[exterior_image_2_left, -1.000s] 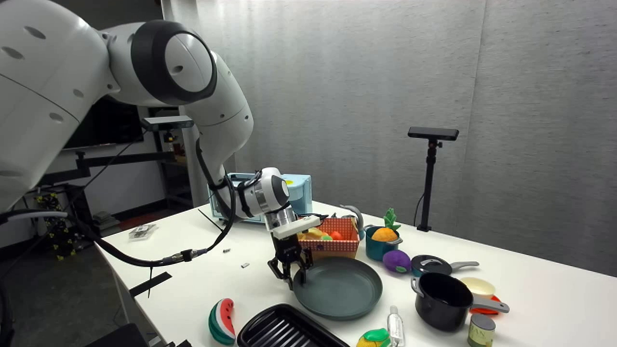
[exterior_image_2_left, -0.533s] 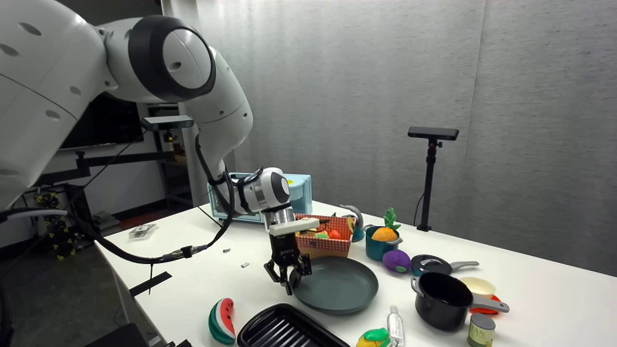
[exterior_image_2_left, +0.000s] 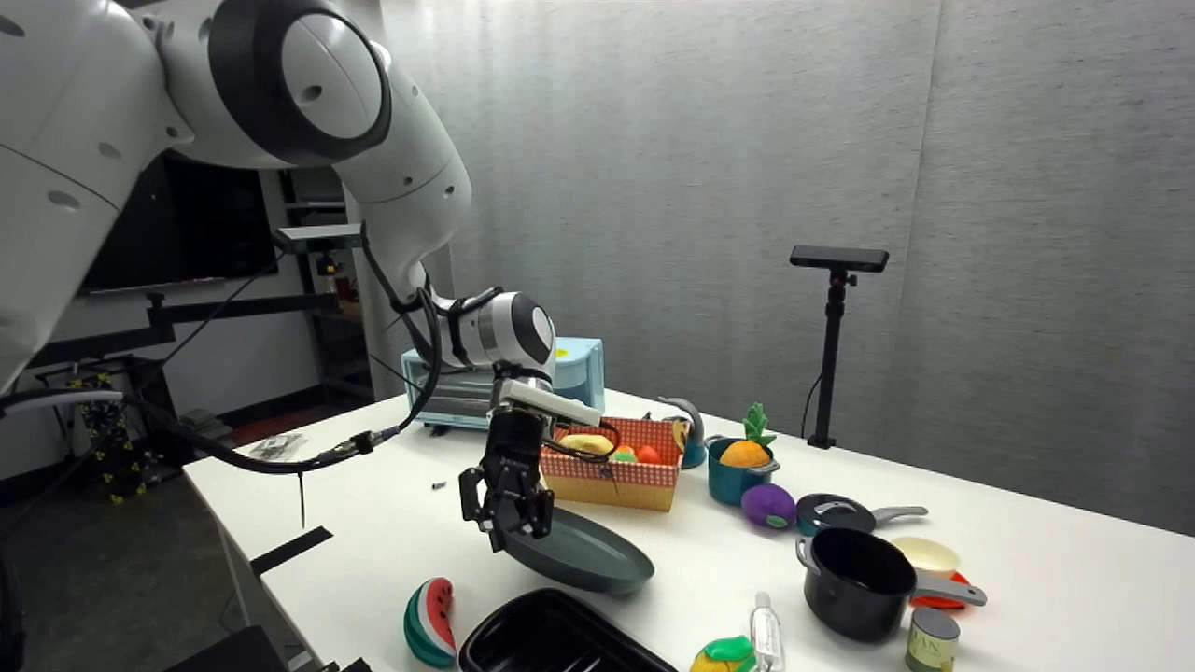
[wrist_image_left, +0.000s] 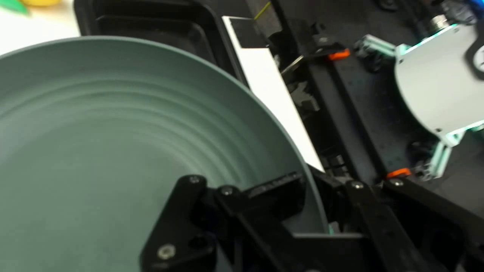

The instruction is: Pick the plate and move it to the bottom of the table

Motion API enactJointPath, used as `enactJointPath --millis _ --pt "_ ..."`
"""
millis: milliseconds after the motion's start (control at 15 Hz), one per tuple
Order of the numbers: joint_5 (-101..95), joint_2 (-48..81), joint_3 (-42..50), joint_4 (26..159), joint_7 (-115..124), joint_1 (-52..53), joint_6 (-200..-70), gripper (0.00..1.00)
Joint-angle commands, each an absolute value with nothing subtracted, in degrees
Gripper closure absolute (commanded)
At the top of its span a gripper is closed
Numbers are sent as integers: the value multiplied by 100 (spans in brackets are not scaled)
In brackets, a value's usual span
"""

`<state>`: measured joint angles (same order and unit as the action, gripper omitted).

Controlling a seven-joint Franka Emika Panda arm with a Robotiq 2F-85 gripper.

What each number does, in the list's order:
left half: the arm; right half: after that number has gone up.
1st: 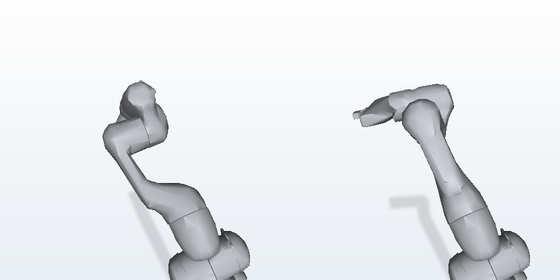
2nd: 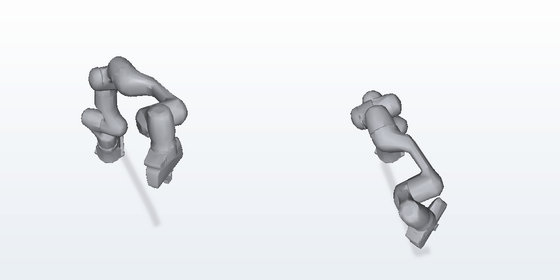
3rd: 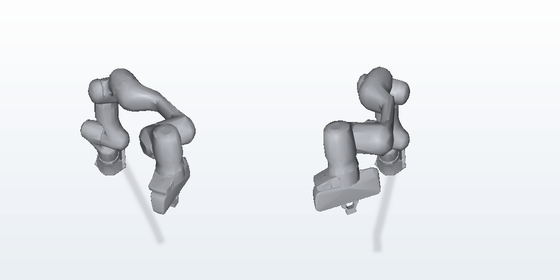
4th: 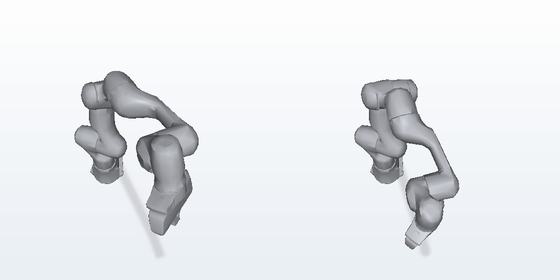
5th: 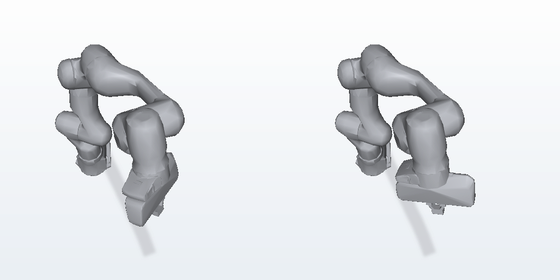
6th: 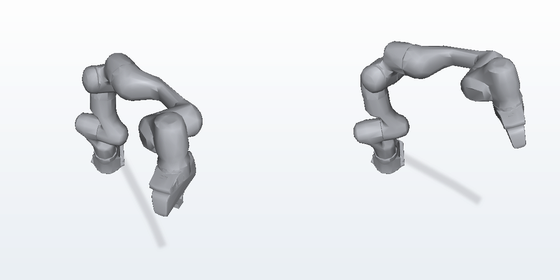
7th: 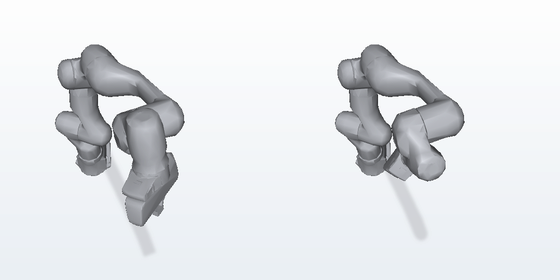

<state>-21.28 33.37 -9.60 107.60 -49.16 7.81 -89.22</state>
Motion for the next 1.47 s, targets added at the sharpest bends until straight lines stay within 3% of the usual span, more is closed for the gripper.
enactJointPath --millis 0,667,800,867,1267,1400 --pt "-1760 3233 -1085 10425 -5501 675 -7530 100" --pt "-543 4092 -1059 8716 -5404 680 -4218 100" --pt "20 4121 -469 9243 -5116 1034 -4746 100" --pt "142 4294 -795 9186 -4683 710 -4763 100" --pt "1511 4939 -837 9361 -3036 489 -4824 100" --pt "1723 5107 -1389 9331 -2352 10 -4801 100"
